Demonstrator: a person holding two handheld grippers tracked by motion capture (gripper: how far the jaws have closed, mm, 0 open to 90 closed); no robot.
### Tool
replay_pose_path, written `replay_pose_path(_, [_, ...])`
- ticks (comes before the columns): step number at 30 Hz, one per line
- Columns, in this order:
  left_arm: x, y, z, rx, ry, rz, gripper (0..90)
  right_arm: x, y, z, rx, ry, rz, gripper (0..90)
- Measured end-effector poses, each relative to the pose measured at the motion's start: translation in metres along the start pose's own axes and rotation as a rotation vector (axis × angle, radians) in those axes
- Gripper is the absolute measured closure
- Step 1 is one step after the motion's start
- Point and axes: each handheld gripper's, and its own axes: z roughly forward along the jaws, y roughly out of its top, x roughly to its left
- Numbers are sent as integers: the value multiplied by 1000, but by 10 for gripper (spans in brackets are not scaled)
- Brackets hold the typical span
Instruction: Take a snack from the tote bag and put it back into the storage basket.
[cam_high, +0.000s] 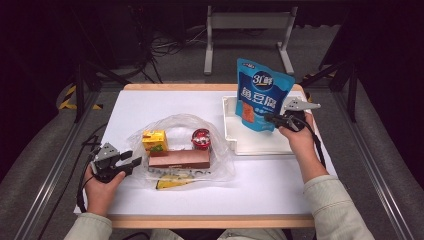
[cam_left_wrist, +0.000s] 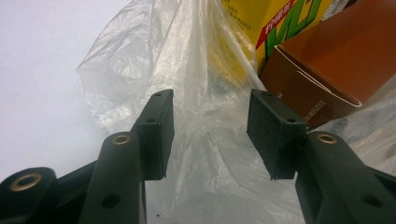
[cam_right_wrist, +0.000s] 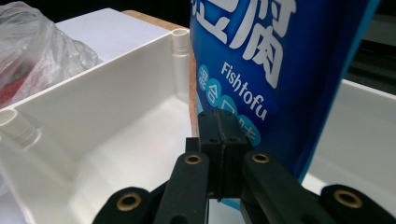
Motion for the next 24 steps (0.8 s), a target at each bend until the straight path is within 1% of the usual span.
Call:
replay_pose_path(7, [0, 0, 0, 0, 0, 0, 516, -3, 0, 3, 19, -57, 13, 900])
replay_pose_path(12, [0, 0, 0, 1, 0, 0, 516, -5, 0, 4, 20, -69, 25, 900])
replay_pose_path(14, [0, 0, 0, 1, -1, 1, 516, -7, 0, 4, 25, -82, 24, 900])
replay_pose_path(18, [0, 0, 0, 0, -1, -1, 517, -10, 0, 5, 32, -98, 41, 900])
replay_pose_path(24, [0, 0, 0, -1, -3, -2, 516, -14, 0, 6, 38, -113, 44, 900])
